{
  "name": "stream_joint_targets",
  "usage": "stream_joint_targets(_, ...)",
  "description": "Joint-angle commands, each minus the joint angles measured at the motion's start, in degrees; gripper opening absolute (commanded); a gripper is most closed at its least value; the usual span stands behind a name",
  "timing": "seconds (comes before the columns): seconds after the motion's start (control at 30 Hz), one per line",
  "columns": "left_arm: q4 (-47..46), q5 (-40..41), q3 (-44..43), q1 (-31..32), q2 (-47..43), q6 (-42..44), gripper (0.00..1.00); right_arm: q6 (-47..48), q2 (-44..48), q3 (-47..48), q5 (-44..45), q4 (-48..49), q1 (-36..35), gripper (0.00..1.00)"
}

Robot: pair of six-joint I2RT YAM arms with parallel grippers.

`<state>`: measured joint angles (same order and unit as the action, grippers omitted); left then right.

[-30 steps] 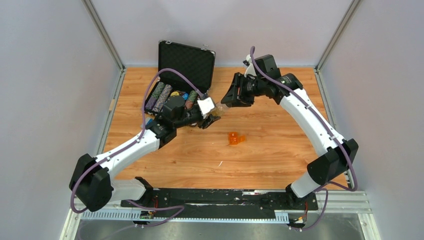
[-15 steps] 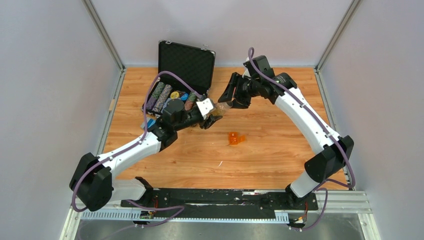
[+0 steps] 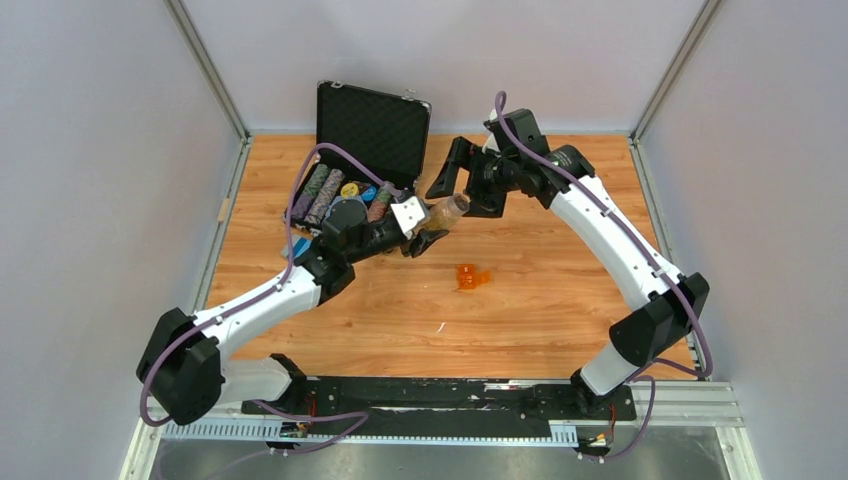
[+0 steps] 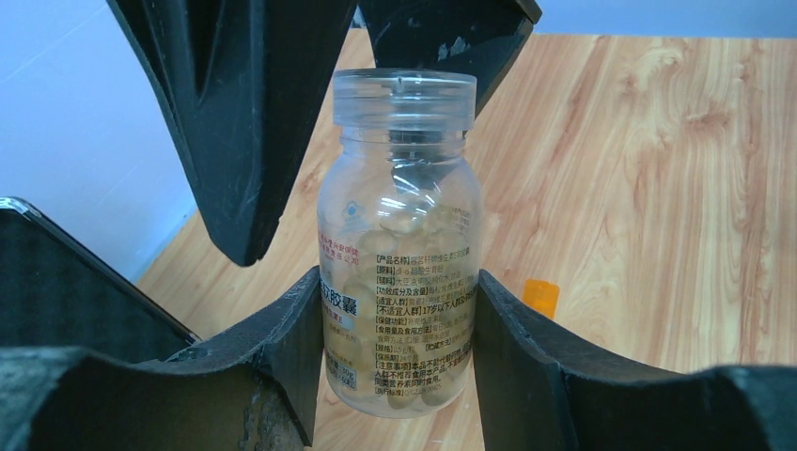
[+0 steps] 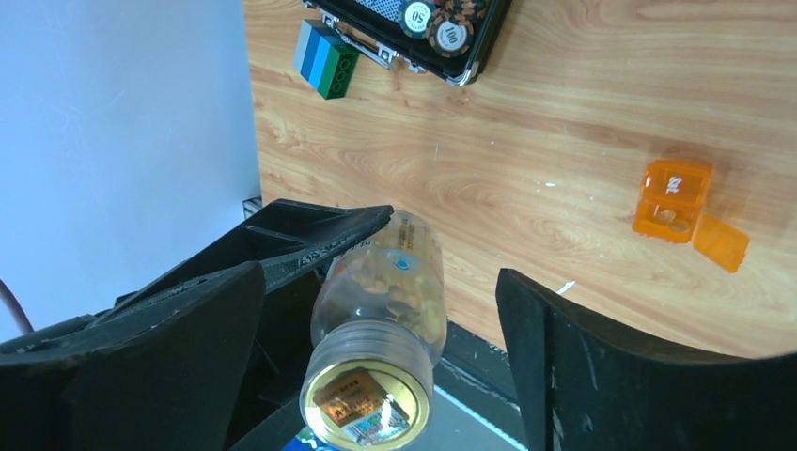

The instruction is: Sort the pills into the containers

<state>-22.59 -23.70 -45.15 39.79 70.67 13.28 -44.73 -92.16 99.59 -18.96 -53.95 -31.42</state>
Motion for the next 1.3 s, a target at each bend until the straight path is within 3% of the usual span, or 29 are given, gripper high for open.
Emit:
stream_joint_targets(0.0, -3.43, -0.59, 0.18, 0.2, -2.34, -1.69, 0.0, 7.0, 4.71, 0.8, 1.72, 3.73, 0.47, 0.99)
stream_joint_targets(0.27, -2.86, -3.08, 0.16, 0.2, -3.71, -3.72, 0.0, 29.98, 9.39, -1.73, -7.76, 4.97, 2.11, 1.0)
stream_joint_targets(0.53, -2.47, -4.43, 0.15, 0.12, -4.0, -4.4, 0.0, 36.2, 11.79, -4.3, -14.9, 5.0, 2.93, 0.99)
stream_joint_targets(0.7, -2.48, -6.26, 0.15, 0.11, -4.24, -3.86, 0.0, 38.45, 11.51, -3.79, -17.53, 3.27, 3.29, 0.92)
stream_joint_targets(1.27, -2.59, -6.12, -1.27, 0.12, -2.75, -4.57, 0.0, 36.18, 9.04, -3.41, -18.72, 3.98, 3.48, 0.53)
